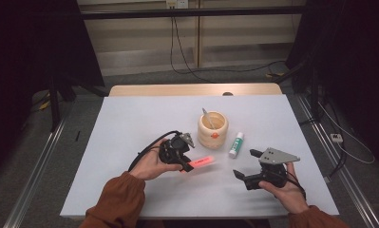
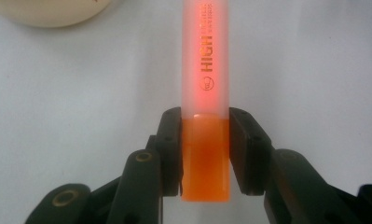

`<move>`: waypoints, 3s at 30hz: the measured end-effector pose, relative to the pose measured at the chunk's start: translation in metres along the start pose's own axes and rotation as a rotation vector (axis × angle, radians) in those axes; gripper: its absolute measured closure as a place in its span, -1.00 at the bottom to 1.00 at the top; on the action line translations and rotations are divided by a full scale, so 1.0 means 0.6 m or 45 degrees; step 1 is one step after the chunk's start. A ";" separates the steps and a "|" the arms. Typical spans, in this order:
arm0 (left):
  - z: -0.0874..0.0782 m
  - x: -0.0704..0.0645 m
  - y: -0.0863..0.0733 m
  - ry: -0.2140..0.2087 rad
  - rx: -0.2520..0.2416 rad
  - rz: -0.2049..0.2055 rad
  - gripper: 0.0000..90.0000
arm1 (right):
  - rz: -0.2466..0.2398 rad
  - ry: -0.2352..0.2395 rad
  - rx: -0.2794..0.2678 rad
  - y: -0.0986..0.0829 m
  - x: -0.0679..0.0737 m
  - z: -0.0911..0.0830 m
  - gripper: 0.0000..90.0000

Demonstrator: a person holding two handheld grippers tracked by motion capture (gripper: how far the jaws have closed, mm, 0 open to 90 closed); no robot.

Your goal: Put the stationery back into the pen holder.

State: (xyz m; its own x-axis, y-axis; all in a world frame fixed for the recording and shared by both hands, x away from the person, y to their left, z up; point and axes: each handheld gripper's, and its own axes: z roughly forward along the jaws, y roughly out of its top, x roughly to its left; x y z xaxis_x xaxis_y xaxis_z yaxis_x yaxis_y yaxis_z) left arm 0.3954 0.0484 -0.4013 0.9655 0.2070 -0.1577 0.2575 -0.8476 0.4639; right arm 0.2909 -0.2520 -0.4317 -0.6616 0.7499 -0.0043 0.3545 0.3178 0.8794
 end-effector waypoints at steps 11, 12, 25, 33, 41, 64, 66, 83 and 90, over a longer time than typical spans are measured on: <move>-0.009 -0.003 -0.002 -0.025 -0.005 -0.020 0.49 | -0.324 0.001 0.069 0.020 0.055 0.028 -0.87; -0.010 -0.004 -0.001 -0.033 -0.015 -0.029 0.49 | -0.339 0.007 0.072 0.021 0.058 0.031 -0.88; -0.019 -0.011 0.007 -0.034 -0.009 -0.015 0.49 | -0.731 -0.090 0.118 0.042 0.109 0.055 -0.64; -0.017 -0.023 0.031 -0.035 0.037 0.027 0.49 | -0.892 -0.155 0.136 0.046 0.129 0.070 -0.42; -0.013 -0.036 0.045 -0.034 0.056 0.044 0.49 | -1.030 -0.211 0.117 0.047 0.140 0.071 -0.18; -0.014 -0.039 0.066 -0.058 0.065 0.045 0.49 | -1.371 -0.316 0.126 0.042 0.173 0.095 0.56; -0.015 -0.039 0.066 -0.064 0.065 0.041 0.49 | -1.367 -0.309 0.130 0.040 0.173 0.095 0.60; -0.015 -0.037 0.057 -0.073 0.012 0.064 0.33 | -1.353 -0.259 0.138 0.040 0.167 0.091 0.73; -0.023 -0.029 0.035 -0.004 -0.025 0.026 -0.08 | -1.199 -0.240 0.142 0.045 0.144 0.082 0.73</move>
State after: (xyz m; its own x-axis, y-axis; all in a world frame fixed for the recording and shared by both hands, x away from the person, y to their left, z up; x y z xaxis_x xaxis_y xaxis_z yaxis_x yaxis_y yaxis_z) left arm 0.3846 0.0336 -0.3765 0.9705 0.1881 -0.1507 0.2384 -0.8418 0.4842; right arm 0.2759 -0.1500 -0.4317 -0.5933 0.2371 -0.7693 -0.2002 0.8821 0.4263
